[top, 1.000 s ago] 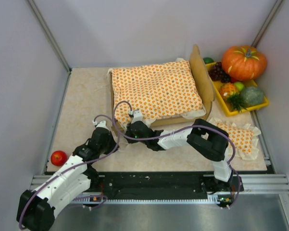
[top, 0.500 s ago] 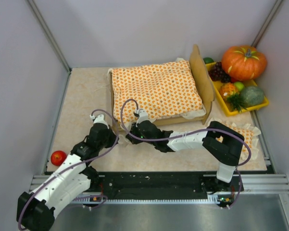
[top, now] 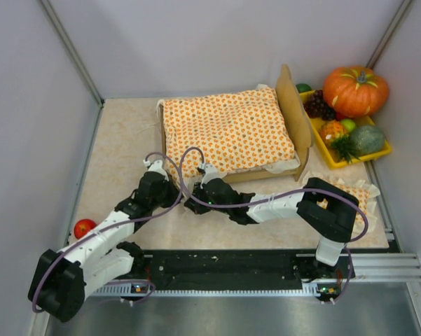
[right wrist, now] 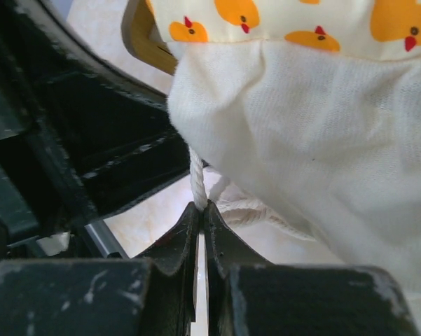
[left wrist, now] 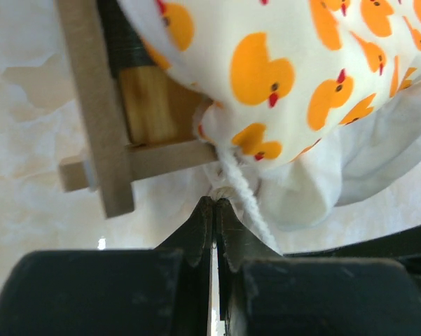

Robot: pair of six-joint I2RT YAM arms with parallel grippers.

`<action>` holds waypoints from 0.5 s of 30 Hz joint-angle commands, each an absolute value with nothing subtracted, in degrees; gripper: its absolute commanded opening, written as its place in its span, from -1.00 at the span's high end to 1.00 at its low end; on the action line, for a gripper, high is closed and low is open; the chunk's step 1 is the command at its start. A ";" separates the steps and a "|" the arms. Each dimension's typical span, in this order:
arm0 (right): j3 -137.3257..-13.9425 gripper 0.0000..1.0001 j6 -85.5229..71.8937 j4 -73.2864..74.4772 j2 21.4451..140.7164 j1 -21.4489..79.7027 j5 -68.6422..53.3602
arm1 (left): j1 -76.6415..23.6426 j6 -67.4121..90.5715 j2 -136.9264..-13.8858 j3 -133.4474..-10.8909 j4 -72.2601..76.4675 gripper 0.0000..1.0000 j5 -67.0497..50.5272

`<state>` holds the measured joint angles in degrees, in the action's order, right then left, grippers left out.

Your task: Set up the pet bed

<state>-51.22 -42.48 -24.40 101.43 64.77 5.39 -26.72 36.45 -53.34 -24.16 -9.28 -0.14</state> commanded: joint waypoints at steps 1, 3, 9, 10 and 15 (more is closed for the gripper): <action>-50.80 1.00 -42.89 -28.12 98.26 65.83 2.99 | -26.63 34.54 -56.50 -25.05 -0.88 1.00 -4.83; -50.54 1.00 -42.63 -28.56 98.44 65.92 2.11 | -26.72 33.75 -58.53 -25.58 -0.44 1.00 -6.06; -51.07 1.00 -42.71 -27.86 99.75 65.92 0.18 | -26.72 31.56 -60.73 -24.96 5.43 1.00 -10.19; -51.06 1.00 -42.98 -27.77 99.84 66.00 0.18 | -26.72 31.29 -60.73 -24.70 6.32 1.00 -11.24; -52.20 0.94 -43.24 -24.44 100.28 66.01 1.93 | -26.72 29.01 -61.52 -24.08 10.71 1.00 -18.62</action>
